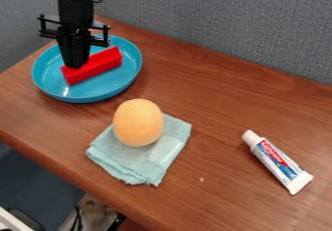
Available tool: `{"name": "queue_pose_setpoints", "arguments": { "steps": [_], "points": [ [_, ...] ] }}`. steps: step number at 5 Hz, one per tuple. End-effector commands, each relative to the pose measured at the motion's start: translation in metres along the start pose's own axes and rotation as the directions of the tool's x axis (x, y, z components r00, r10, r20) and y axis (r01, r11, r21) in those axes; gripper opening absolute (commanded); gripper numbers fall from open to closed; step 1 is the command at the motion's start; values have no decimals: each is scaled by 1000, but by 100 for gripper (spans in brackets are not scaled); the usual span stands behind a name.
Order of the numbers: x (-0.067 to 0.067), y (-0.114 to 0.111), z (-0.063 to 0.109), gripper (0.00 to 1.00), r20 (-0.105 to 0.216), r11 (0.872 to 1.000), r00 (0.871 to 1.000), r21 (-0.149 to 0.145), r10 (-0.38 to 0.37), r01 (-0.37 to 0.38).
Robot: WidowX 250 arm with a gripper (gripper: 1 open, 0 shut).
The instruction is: Put the red object on the blue plate
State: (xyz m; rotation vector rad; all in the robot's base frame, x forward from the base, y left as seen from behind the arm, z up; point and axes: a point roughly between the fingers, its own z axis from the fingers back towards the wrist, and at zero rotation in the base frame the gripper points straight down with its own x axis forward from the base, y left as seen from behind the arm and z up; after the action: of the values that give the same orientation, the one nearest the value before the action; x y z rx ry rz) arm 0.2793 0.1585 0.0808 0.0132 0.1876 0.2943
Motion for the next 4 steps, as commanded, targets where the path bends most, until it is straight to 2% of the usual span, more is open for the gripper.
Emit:
{"name": "queue_pose_setpoints", "arguments": {
  "steps": [1,2,3,4],
  "points": [
    [-1,5,31,100,95,1000,995,14,14,-15],
    [-1,6,32,100,94,1000,996,13,14,-16],
    [-2,6,34,0,96,1000,995,11,16,-18],
    [-2,6,36,0,99,1000,995,10,20,-21]
  ]
}}
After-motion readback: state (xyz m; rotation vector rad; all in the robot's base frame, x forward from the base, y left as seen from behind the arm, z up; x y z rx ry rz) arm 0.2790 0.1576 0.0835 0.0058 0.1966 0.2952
